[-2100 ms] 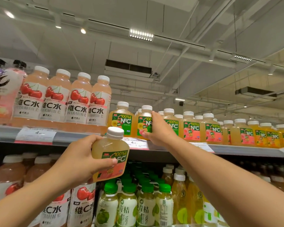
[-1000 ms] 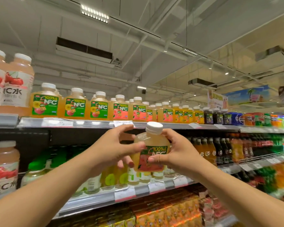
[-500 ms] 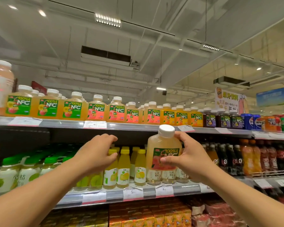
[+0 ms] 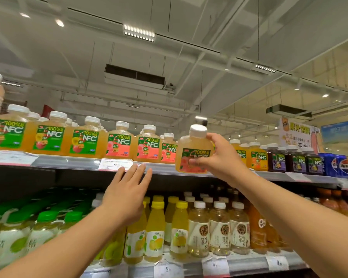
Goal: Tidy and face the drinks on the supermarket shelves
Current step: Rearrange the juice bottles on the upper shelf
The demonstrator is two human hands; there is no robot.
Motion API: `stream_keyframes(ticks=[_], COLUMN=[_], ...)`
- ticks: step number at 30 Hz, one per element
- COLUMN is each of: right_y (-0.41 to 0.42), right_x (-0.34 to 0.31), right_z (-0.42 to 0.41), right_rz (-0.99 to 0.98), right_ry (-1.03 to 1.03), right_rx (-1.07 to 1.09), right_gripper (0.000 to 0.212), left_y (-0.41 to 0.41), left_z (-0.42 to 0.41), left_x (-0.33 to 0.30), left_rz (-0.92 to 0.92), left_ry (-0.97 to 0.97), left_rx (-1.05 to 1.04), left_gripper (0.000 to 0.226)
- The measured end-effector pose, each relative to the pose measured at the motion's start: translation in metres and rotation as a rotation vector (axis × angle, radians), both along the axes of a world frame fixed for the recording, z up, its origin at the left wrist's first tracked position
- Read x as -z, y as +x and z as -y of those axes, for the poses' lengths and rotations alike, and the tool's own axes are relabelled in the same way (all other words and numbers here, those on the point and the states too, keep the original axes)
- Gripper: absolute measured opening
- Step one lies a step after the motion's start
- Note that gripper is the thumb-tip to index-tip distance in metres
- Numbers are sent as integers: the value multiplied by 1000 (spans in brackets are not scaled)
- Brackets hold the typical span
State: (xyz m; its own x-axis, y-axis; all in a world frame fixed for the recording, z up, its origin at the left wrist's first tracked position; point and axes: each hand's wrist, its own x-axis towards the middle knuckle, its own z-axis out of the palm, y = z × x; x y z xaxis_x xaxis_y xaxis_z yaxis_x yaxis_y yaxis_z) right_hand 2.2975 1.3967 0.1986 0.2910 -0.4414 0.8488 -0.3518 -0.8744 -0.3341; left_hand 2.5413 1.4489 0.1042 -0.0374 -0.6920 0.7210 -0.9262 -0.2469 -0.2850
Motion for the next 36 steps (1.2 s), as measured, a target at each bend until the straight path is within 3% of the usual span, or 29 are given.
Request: stream_keyframes(ticks=[8,12,16,19,24,36], right_y=[42,58,64,64,65,85], right_x=[-30,-40,-43,-36,-14,-2], right_z=[77,100,105,103,101,113], right_rz=[-43,-56,-154,-199,-231,-182], right_ry=[160,285,258,75,-176,-168], right_rx=[-44,-94,-17,77,156,229], right_gripper=[76,51,45,42,79,81], left_y=[-19,-25,-24,-23,-21,-13], left_z=[27,30,29,27,29,39], left_x=[1,6,7,8,11,17], left_rz=[-11,-37,-48,-36,9,34], left_ry=[-168,-181,-205,-241,-312,-429], left_rx=[-128,-200,-199,-188,-155,-59], left_gripper=[92,94,95,95,97,100])
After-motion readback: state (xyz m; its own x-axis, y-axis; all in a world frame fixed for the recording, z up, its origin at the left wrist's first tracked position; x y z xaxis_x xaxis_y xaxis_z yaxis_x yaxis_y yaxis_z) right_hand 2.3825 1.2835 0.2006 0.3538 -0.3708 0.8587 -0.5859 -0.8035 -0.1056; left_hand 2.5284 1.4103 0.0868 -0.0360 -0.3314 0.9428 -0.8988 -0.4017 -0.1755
